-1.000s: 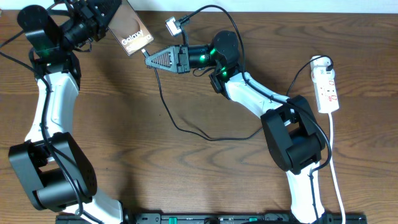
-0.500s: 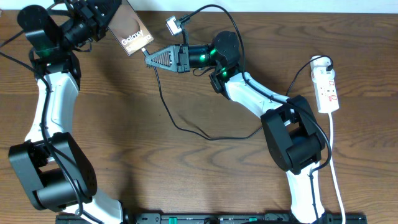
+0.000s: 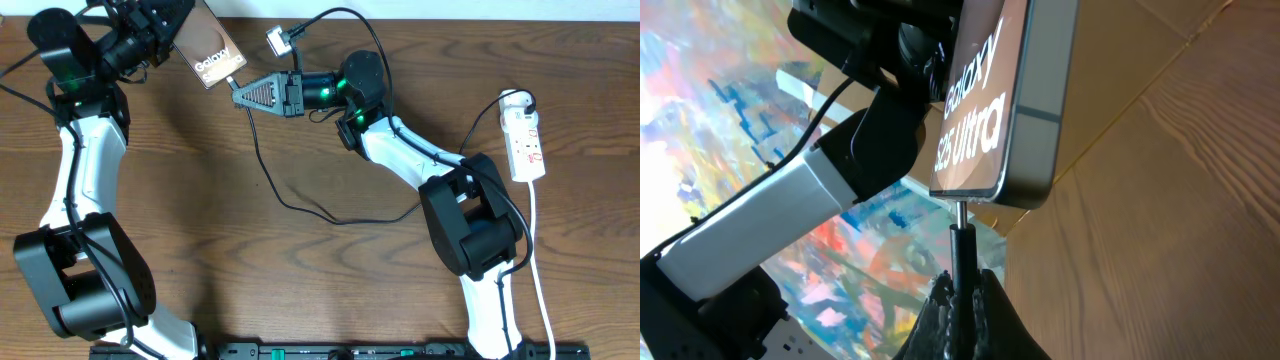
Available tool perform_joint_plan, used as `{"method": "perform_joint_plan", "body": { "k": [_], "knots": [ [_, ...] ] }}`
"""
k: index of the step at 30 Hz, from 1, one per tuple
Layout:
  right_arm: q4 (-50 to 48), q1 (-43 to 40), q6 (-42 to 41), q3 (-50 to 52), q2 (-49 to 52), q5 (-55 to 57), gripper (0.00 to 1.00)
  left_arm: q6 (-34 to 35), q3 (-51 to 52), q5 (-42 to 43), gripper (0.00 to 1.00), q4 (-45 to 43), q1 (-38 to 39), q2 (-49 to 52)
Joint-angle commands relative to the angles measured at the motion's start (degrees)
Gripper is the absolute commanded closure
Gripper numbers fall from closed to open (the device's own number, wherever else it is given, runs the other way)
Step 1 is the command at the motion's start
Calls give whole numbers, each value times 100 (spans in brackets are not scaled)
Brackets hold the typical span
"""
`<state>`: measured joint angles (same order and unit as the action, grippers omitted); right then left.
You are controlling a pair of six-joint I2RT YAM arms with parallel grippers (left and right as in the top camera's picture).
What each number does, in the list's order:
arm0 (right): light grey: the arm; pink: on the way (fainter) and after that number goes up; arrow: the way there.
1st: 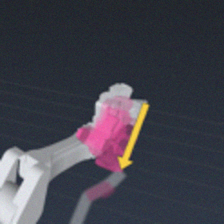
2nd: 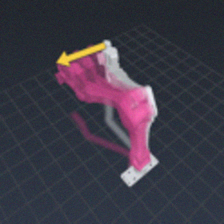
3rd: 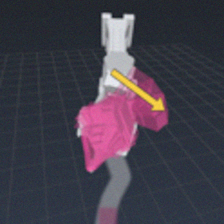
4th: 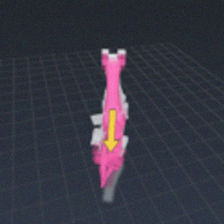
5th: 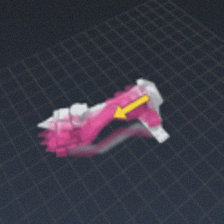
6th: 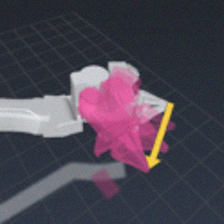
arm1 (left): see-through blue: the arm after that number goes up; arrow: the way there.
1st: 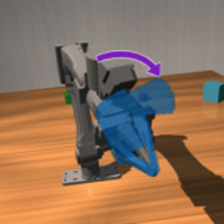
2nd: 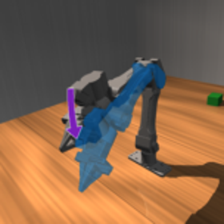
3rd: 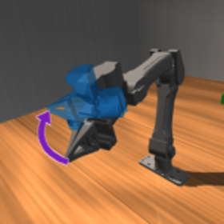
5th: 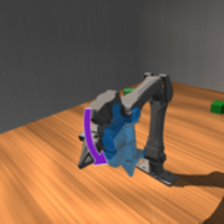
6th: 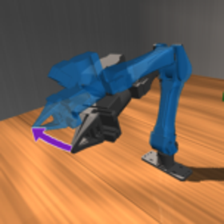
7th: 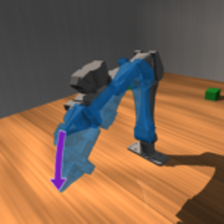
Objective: Plug charger to phone and switch on socket
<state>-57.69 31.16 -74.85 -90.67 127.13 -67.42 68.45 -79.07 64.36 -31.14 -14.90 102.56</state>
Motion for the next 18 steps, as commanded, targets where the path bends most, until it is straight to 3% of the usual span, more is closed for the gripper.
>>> {"method": "perform_joint_plan", "body": {
  "k": [1, 18],
  "knots": [
    [-17, 55, -55, -37, 20, 114, 99, 87, -17, 118, 92, -68, -11, -66],
    [-17, 57, -527, -37, 20, 372, 99, -210, -13, 358, 93, -70, 68, -66]
  ]
}}
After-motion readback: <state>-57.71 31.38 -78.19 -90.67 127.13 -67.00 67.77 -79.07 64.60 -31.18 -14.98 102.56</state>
